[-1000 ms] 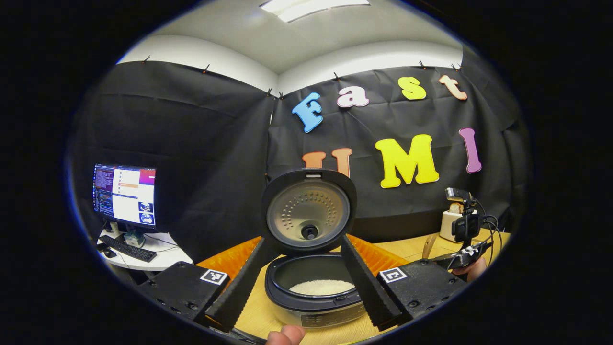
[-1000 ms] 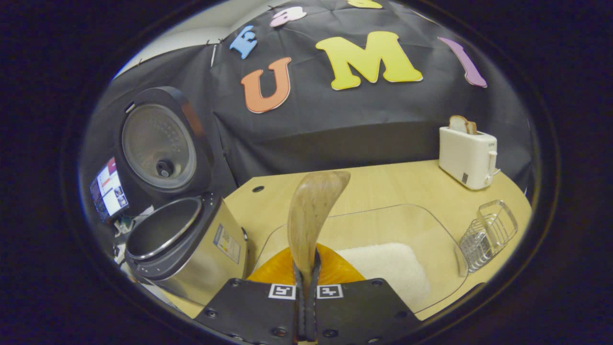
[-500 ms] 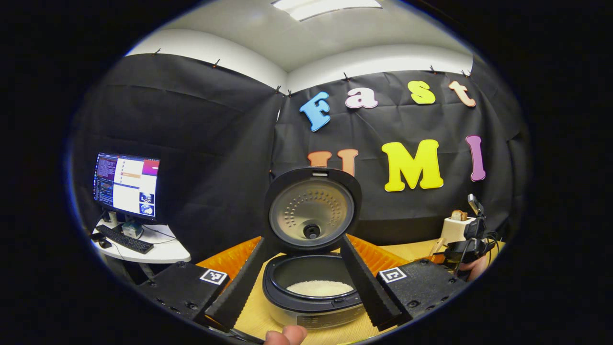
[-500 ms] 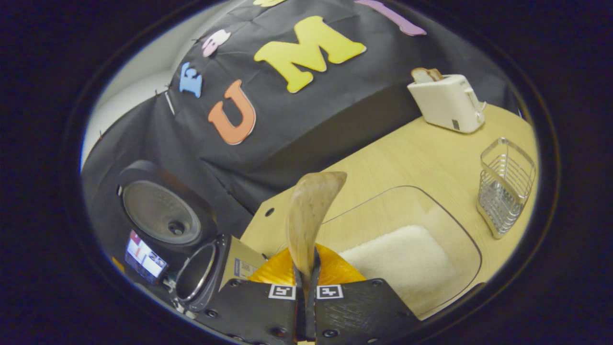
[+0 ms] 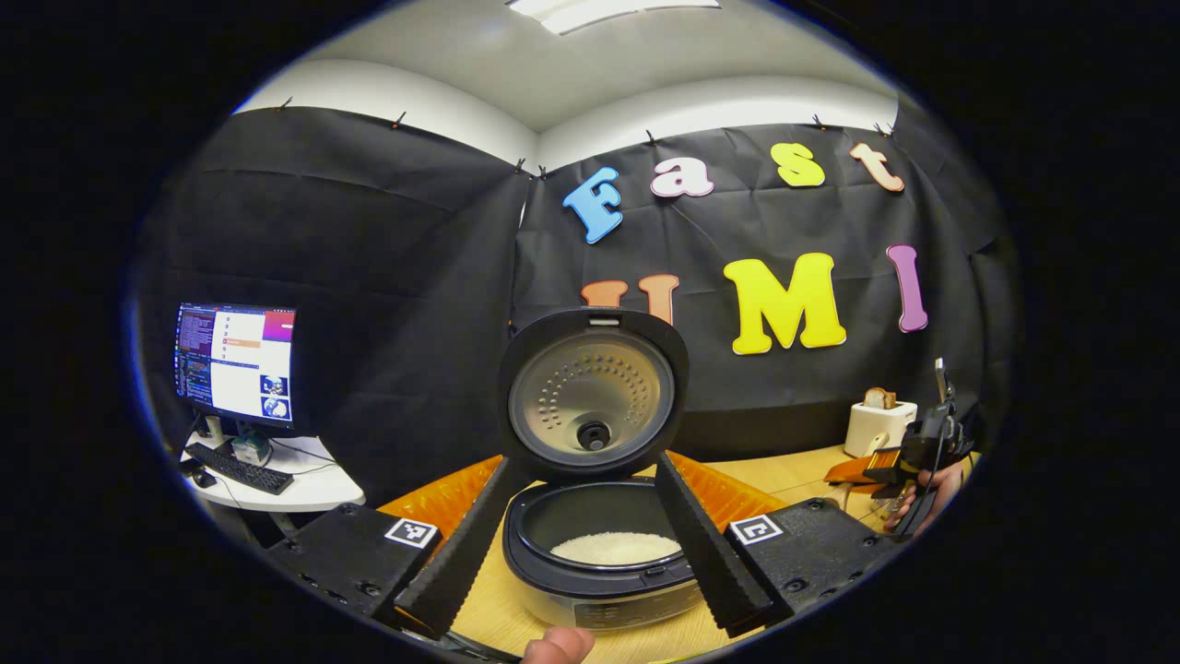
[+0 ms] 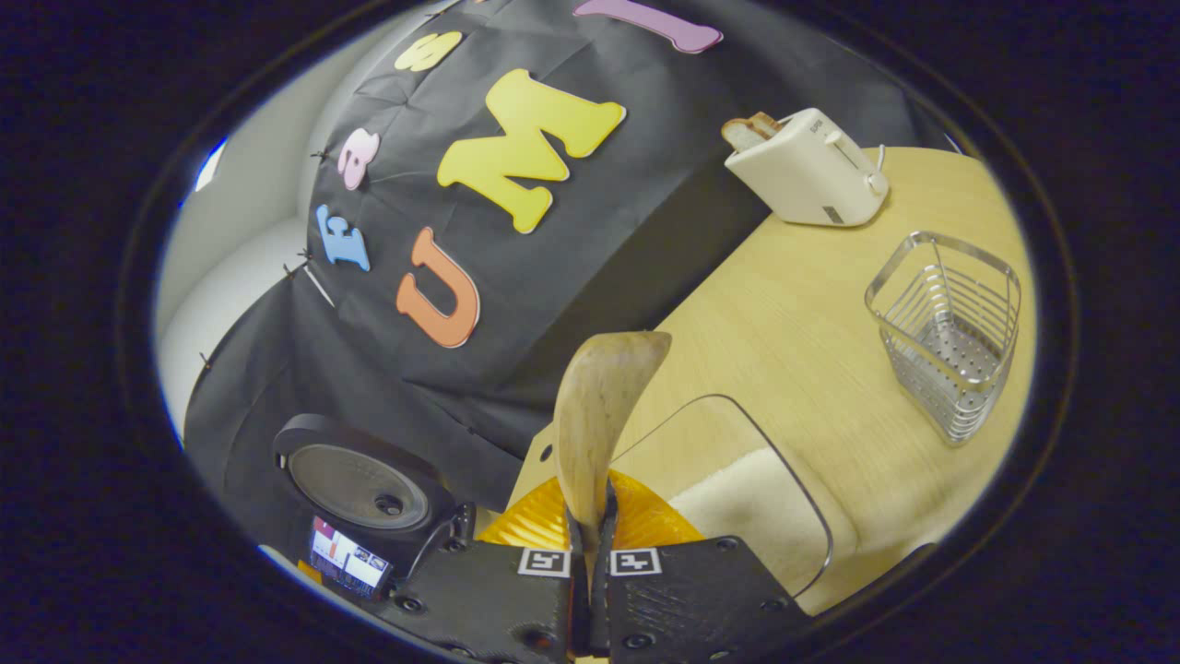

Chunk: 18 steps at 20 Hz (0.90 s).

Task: Close the left gripper, press the button to open the rice cooker; take a wooden spoon from the chopstick holder with the right hand, scoop a spoonful of rice and pour it into the rice cooker, then put the wooden spoon back into the chopstick holder.

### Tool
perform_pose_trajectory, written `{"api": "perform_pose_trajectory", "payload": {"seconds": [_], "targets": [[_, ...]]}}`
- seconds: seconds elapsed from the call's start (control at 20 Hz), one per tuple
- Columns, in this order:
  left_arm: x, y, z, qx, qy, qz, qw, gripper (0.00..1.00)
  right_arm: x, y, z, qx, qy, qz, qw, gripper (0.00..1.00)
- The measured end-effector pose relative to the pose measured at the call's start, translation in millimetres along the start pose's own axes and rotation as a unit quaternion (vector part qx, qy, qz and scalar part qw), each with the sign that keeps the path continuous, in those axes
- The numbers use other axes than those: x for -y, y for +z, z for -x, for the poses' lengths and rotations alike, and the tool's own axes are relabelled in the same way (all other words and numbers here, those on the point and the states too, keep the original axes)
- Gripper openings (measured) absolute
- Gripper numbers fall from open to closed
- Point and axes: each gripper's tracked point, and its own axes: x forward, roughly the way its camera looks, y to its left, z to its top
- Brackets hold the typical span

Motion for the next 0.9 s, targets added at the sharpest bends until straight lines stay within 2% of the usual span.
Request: {"api": "perform_pose_trajectory", "payload": {"seconds": [0.3, 0.6, 0.75, 0.9], "targets": [[-14, -1, 0, -0.002, 0.015, -0.017, 1.0, 0.99, -32, 17, 6, 0.014, 0.029, -0.002, 0.999, 0.01], [-43, -5, 3, -0.009, 0.043, -0.033, 0.998, 0.99, -122, 12, -2, 0.013, 0.097, 0.011, 0.995, 0.01], [-53, -11, 3, -0.017, 0.054, -0.031, 0.998, 0.99, -167, -2, -15, 0.008, 0.124, 0.04, 0.991, 0.01], [-59, -13, 2, -0.021, 0.058, -0.027, 0.998, 0.99, -198, -29, -30, -0.01, 0.136, 0.094, 0.986, 0.01]]}}
